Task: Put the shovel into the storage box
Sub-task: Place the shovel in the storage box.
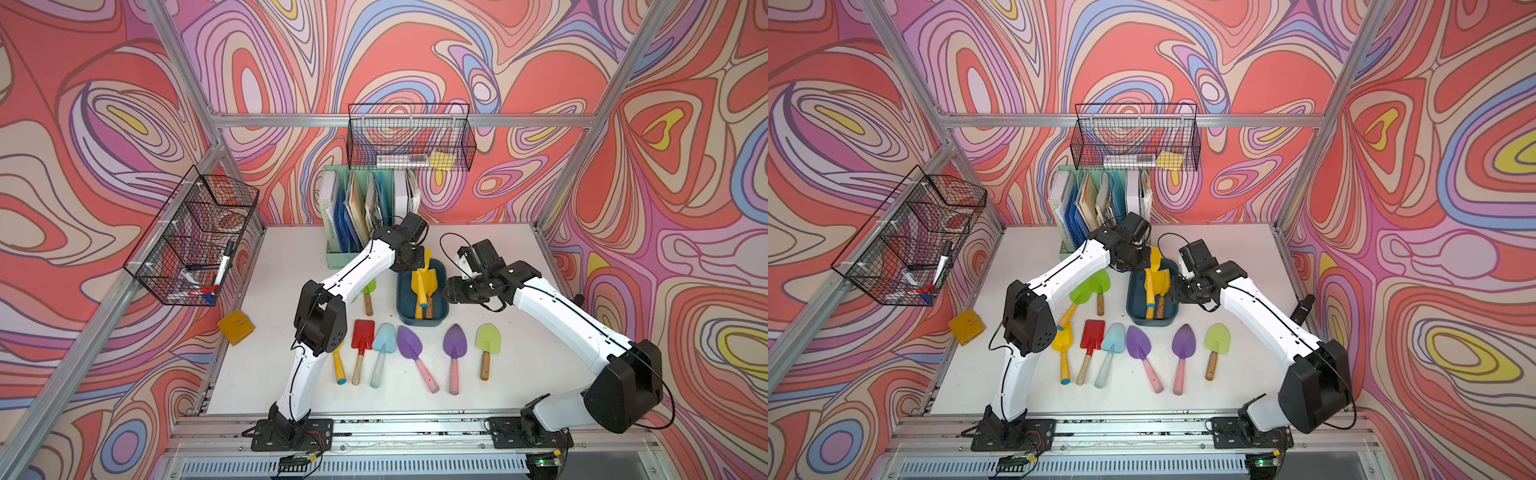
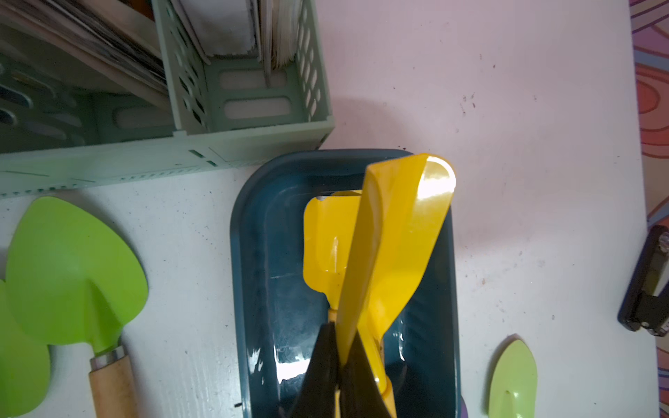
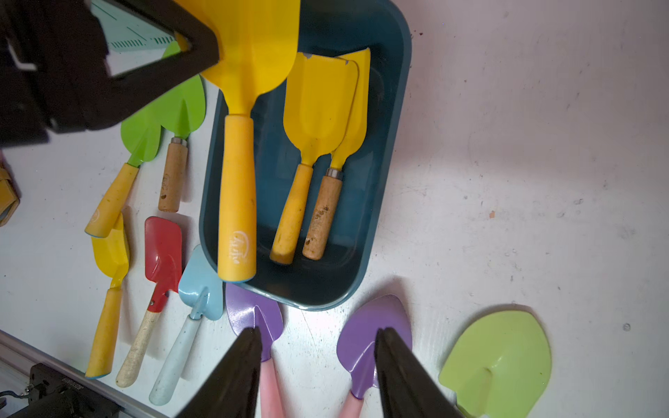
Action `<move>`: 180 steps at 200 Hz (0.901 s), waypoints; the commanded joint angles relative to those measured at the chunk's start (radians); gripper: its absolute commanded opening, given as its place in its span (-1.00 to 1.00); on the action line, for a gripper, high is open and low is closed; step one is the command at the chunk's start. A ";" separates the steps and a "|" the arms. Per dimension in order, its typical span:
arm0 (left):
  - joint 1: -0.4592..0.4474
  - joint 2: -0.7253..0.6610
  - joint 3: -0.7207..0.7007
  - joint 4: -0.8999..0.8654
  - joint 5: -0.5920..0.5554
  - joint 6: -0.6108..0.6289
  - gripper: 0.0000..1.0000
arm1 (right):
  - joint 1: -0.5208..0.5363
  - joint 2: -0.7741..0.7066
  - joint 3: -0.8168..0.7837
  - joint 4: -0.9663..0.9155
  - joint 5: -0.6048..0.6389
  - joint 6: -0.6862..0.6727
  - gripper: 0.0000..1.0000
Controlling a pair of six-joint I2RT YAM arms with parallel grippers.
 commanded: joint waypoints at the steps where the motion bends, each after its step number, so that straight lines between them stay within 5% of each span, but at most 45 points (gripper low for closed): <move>1: 0.000 0.042 -0.010 -0.032 -0.040 0.058 -1.00 | 0.005 -0.020 -0.010 -0.013 0.020 -0.008 0.05; 180: 0.000 0.146 -0.026 0.020 -0.039 0.050 -1.00 | 0.005 -0.023 -0.044 -0.009 0.029 -0.010 0.01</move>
